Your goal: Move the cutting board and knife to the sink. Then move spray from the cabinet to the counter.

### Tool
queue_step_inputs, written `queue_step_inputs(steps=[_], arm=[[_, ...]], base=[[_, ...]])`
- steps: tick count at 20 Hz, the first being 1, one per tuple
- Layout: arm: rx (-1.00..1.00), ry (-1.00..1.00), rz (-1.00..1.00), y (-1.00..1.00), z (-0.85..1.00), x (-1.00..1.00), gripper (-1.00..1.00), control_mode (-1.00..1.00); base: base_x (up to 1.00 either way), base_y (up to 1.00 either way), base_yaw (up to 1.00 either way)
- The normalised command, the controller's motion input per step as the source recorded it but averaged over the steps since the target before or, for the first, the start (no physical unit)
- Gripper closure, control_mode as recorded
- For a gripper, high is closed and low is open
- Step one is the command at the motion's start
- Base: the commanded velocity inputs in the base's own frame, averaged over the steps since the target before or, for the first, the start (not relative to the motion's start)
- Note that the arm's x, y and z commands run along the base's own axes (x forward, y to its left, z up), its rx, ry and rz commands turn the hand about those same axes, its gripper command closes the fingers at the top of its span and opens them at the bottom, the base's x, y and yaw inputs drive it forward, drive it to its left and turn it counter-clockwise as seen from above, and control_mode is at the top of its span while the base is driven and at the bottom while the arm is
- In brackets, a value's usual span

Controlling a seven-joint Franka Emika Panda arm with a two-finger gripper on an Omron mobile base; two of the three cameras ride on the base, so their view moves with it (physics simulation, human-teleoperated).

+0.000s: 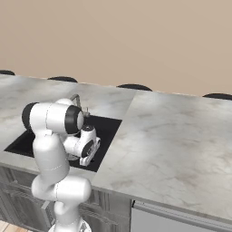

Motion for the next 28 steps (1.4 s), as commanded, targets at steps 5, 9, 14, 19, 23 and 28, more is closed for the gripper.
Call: queue_step_inputs(steps=[5,9,14,19,23,28], arm=[[0.00,0.00,0.02,0.00,-0.07,0.12,1.00,-1.00],[0.00,0.00,0.00,0.00,0.00,0.04,-1.00,-1.00],[0.01,-0.07,0.00,0.00,0.40,0.00,-1.00,-1.00],[0.05,-0.09,0.00,0.00,0.91,0.00,-1.00,-1.00],[0.06,-0.06,-0.01,0.00,1.00,-0.03,-1.00,-1.00],[0.02,-0.05,-0.05,0.00,1.00,-0.34,-1.00,-1.00]], base=[[0.00,0.00,0.00],[0.00,0.00,0.00],[0.00,0.00,0.00],[0.00,0.00,0.00],[0.00,0.00,0.00],[0.00,0.00,0.00]])
